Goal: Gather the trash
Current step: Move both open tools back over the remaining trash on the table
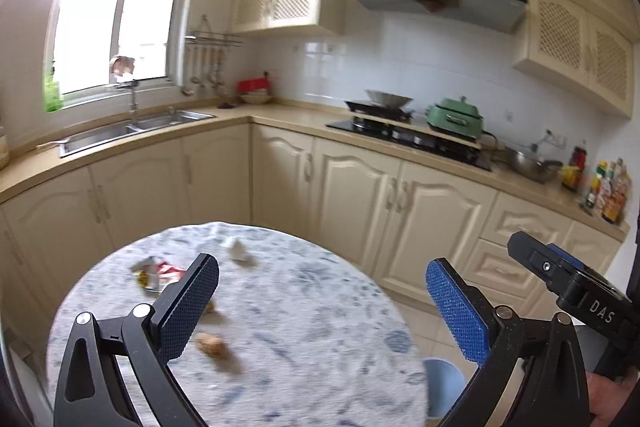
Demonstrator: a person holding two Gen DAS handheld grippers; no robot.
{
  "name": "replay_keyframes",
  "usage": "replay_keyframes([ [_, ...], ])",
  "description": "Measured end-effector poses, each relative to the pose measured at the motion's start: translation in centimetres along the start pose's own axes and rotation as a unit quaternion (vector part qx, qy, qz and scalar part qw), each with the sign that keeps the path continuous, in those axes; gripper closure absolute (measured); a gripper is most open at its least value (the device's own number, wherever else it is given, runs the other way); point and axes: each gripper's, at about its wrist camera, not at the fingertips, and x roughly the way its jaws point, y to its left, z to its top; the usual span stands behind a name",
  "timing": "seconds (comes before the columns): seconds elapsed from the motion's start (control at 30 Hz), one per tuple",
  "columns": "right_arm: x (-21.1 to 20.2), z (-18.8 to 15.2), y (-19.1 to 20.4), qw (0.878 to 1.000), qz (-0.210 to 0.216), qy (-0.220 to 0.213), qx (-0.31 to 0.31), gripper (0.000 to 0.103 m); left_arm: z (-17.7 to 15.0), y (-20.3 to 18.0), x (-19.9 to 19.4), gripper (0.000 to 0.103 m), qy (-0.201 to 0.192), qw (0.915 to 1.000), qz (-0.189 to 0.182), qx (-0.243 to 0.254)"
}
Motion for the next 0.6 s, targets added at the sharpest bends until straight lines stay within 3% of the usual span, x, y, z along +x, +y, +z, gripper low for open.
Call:
replay_keyframes([
  [0.33, -0.1, -1.5, 9.8, 0.997, 0.033, -0.007, -0.074, 0.0, -3.7, 5.2, -8.2, 0.001, -0.025, 0.9959, 0.081, -0.03],
  [0.6, 0.8, -3.0, 14.5, 0.991, 0.05, -0.001, -0.121, 0.0, -5.3, 6.8, -10.3, 0.001, -0.023, 0.9918, 0.119, -0.04],
])
